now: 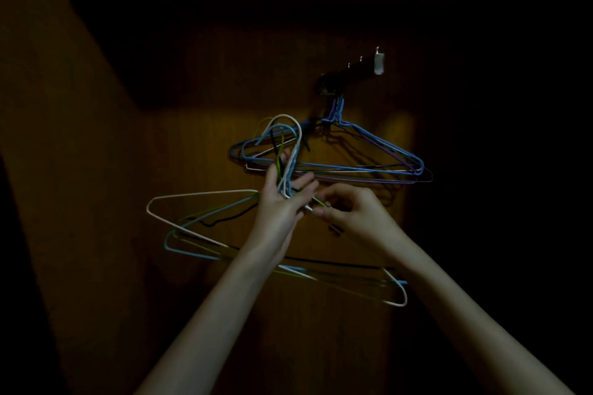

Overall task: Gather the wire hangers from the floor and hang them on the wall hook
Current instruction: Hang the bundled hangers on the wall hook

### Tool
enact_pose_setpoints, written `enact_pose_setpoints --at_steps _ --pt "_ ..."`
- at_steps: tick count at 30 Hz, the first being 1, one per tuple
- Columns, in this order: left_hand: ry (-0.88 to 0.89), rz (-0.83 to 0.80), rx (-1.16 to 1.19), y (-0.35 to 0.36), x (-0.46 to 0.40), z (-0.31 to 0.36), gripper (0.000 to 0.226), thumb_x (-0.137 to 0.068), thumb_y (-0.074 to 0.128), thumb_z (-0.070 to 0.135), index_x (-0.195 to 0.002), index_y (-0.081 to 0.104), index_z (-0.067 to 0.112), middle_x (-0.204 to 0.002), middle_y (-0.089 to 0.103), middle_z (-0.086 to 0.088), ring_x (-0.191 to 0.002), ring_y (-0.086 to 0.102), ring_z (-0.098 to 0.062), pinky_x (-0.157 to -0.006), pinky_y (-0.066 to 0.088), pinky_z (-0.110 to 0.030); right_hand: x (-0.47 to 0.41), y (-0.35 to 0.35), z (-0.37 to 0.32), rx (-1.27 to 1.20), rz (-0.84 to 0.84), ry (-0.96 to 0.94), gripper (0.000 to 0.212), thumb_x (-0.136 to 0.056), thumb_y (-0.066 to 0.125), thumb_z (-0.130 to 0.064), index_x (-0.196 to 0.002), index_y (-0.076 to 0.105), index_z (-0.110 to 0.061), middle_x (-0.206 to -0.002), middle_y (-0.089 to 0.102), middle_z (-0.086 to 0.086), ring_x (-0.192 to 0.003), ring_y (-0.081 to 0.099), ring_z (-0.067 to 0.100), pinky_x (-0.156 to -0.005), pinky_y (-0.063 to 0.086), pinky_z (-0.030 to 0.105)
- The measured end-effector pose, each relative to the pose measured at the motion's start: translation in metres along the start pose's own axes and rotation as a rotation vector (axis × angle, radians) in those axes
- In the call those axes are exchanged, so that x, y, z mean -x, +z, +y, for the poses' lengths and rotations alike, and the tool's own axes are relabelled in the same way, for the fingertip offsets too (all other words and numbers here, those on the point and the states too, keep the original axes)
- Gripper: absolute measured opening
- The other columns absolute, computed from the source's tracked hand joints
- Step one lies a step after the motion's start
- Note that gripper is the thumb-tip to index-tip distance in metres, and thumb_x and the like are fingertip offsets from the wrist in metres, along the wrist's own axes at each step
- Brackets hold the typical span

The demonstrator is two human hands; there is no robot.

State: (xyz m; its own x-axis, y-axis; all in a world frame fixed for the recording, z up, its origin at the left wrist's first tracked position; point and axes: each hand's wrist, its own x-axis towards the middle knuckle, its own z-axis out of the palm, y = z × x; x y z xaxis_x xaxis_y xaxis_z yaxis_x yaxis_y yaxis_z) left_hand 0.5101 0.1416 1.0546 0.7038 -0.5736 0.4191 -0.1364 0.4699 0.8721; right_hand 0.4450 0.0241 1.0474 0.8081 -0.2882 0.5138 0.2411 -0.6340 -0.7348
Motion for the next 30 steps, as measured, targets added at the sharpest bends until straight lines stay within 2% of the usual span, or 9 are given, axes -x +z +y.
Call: enact_pose_setpoints --at_steps 5,9,12,14,16,19,24,27,30 --pt "-0.035 -0.005 -0.028 -0.008 0.015 0.005 0.072 -0.089 0.054 0.001 -0.143 0.020 0.034 -0.128 0.058 -0.015 -0.115 0.059 -0.022 -0.096 0.034 -0.040 0.012 0.005 -0.007 0.034 0.041 0.005 0.005 -0.089 0.060 -0.020 -0.091 0.064 -0.023 -0.076 0.064 -0.003 -0.065 0.058 0.009 -0.057 0.046 0.021" --pt "-0.025 -0.046 -0.030 -0.007 0.025 0.008 0.055 -0.091 0.052 -0.002 -0.115 0.035 0.045 -0.126 0.060 -0.014 -0.110 0.061 -0.019 -0.092 0.037 -0.034 0.021 0.005 -0.014 0.045 0.084 0.000 0.011 -0.091 0.056 -0.016 -0.089 0.065 -0.022 -0.080 0.063 -0.006 -0.068 0.057 -0.002 -0.056 0.045 0.007" --pt "-0.024 -0.079 -0.013 -0.007 0.030 0.007 0.056 -0.092 0.049 -0.002 -0.114 0.027 0.044 -0.119 0.062 -0.011 -0.109 0.062 -0.017 -0.094 0.036 -0.036 0.027 0.004 -0.017 0.011 0.112 0.013 0.018 -0.091 0.057 -0.015 -0.079 0.063 -0.027 -0.075 0.062 -0.007 -0.069 0.057 0.000 -0.058 0.048 0.013" --pt "-0.019 -0.082 -0.003 -0.008 0.031 0.005 0.056 -0.091 0.049 -0.004 -0.119 0.031 0.040 -0.114 0.064 -0.009 -0.107 0.063 -0.017 -0.099 0.038 -0.037 0.030 0.002 -0.018 0.006 0.150 0.018 0.022 -0.092 0.056 -0.014 -0.077 0.062 -0.028 -0.074 0.062 -0.006 -0.072 0.058 0.006 -0.061 0.052 0.021" --pt "-0.009 -0.062 0.018 -0.010 0.032 0.003 0.059 -0.089 0.050 -0.008 -0.126 0.037 0.036 -0.110 0.066 -0.010 -0.104 0.065 -0.019 -0.096 0.047 -0.033 0.033 -0.002 -0.019 0.030 0.219 0.003 0.020 -0.092 0.054 -0.012 -0.078 0.062 -0.024 -0.073 0.060 -0.006 -0.071 0.058 0.007 -0.062 0.054 0.026" --pt "0.011 -0.052 0.044 -0.012 0.035 0.005 0.059 -0.088 0.050 -0.010 -0.117 0.042 0.040 -0.111 0.065 -0.012 -0.105 0.065 -0.019 -0.086 0.052 -0.025 0.035 -0.011 -0.021 0.008 0.300 -0.005 0.014 -0.093 0.052 -0.010 -0.086 0.063 -0.016 -0.075 0.058 -0.006 -0.069 0.056 0.005 -0.054 0.051 0.015" --pt "0.012 -0.010 0.099 -0.008 0.038 0.011 0.057 -0.088 0.047 -0.015 -0.107 0.040 0.039 -0.105 0.063 -0.012 -0.105 0.063 -0.022 -0.103 0.043 -0.040 0.039 -0.025 -0.020 0.074 0.315 0.034 0.016 -0.094 0.053 -0.017 -0.082 0.060 -0.025 -0.076 0.057 -0.008 -0.064 0.051 0.003 -0.048 0.041 0.009" --pt "0.004 -0.025 0.087 -0.002 0.042 0.011 0.055 -0.088 0.048 -0.013 -0.105 0.043 0.039 -0.110 0.062 -0.013 -0.105 0.063 -0.020 -0.096 0.045 -0.035 0.040 -0.028 -0.022 0.112 0.233 0.042 0.008 -0.093 0.055 -0.019 -0.089 0.059 -0.023 -0.075 0.054 -0.010 -0.057 0.049 -0.003 -0.047 0.036 0.007" --pt "-0.021 -0.059 0.076 0.005 0.048 0.009 0.061 -0.087 0.053 -0.011 -0.122 0.042 0.038 -0.122 0.059 -0.016 -0.107 0.062 -0.018 -0.089 0.042 -0.030 0.037 -0.025 -0.026 0.066 0.166 0.019 0.011 -0.091 0.057 -0.018 -0.102 0.059 -0.018 -0.077 0.057 -0.005 -0.048 0.050 -0.008 -0.043 0.035 0.008"
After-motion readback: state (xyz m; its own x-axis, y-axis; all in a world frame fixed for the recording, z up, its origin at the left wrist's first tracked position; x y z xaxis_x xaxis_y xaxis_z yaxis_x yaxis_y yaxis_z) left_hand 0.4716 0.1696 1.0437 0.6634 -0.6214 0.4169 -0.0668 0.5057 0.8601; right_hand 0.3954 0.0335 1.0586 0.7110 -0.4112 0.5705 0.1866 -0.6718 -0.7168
